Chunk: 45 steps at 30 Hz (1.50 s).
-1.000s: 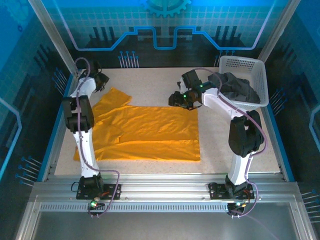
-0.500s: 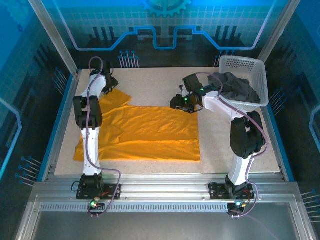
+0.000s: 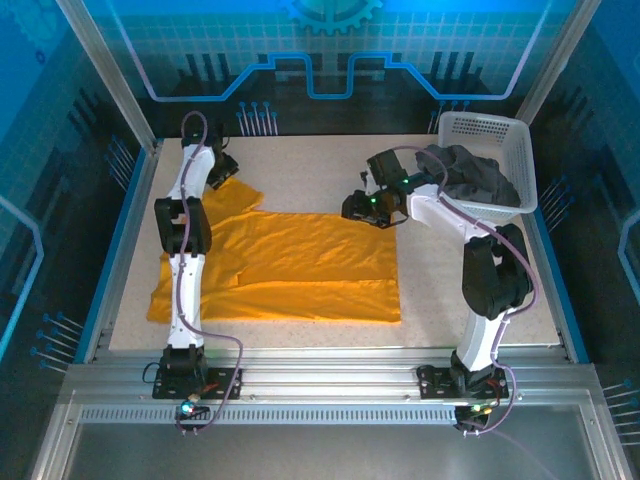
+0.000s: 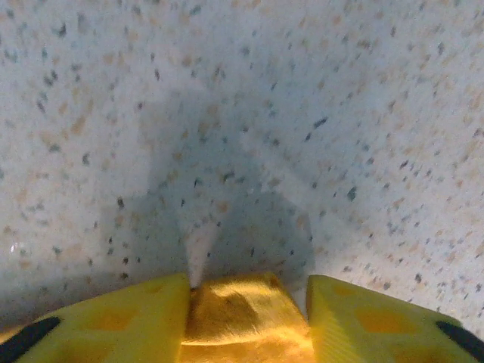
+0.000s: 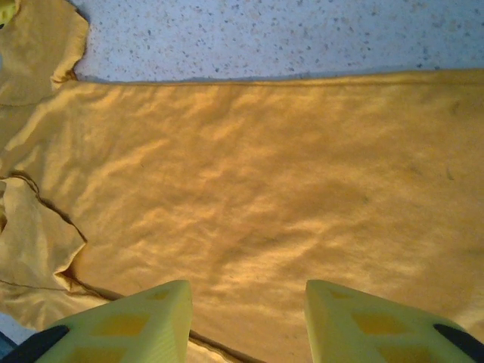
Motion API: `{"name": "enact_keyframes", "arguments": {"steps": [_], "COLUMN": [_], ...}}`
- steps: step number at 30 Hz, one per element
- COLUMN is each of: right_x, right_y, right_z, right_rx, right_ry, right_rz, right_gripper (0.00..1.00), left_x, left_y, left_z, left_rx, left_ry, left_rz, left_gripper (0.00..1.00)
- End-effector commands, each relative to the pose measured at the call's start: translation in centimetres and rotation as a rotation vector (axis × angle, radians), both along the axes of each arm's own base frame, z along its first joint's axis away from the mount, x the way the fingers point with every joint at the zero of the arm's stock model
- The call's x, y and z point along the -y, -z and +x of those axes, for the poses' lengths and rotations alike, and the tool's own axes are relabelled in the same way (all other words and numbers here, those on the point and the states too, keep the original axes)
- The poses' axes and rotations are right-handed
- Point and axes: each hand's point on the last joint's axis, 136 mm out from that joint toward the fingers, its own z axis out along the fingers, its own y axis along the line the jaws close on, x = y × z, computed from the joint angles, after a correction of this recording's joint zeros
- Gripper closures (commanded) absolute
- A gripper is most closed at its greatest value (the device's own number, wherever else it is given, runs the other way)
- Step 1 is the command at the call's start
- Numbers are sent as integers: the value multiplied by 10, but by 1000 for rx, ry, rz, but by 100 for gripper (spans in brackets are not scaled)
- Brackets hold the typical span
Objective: Fold and stack the t-shirts
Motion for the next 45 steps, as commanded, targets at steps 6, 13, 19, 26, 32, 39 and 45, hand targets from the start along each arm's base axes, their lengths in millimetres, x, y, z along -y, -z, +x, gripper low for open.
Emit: {"name": "enact_keyframes", "arguments": {"steps": [6,13,19,26,32,39,45], "right_x": [26,83,125,127,118,123,125], "right_y": [-7,18,52,86,103,115,119], "right_z": [2,36,61,80,88,80,85], "right_rx": [22,29,-91,-128,-121,-153,-156], "right_ry": [62,360,511,398,295,287,259], "right_rz": [-20,-315,-453,-522,-454,-455,-475], "right_gripper": [56,60,61,61,62,72,78], "left_x": [23,12,19,35,39,40,42], "left_y": [37,-40,-81,-88,-87,-85,-87], "left_z": [-46,-20,-11,-15,-22,-23,-20], "left_rx": [-217,-13,113,142,138,132,142], "left_ry": [29,21,57,86,90,94,95], "left_rz": [-48,31,4,-83,-104,-108,-117], "left_gripper": [92,100,100,100,100,100,100]}}
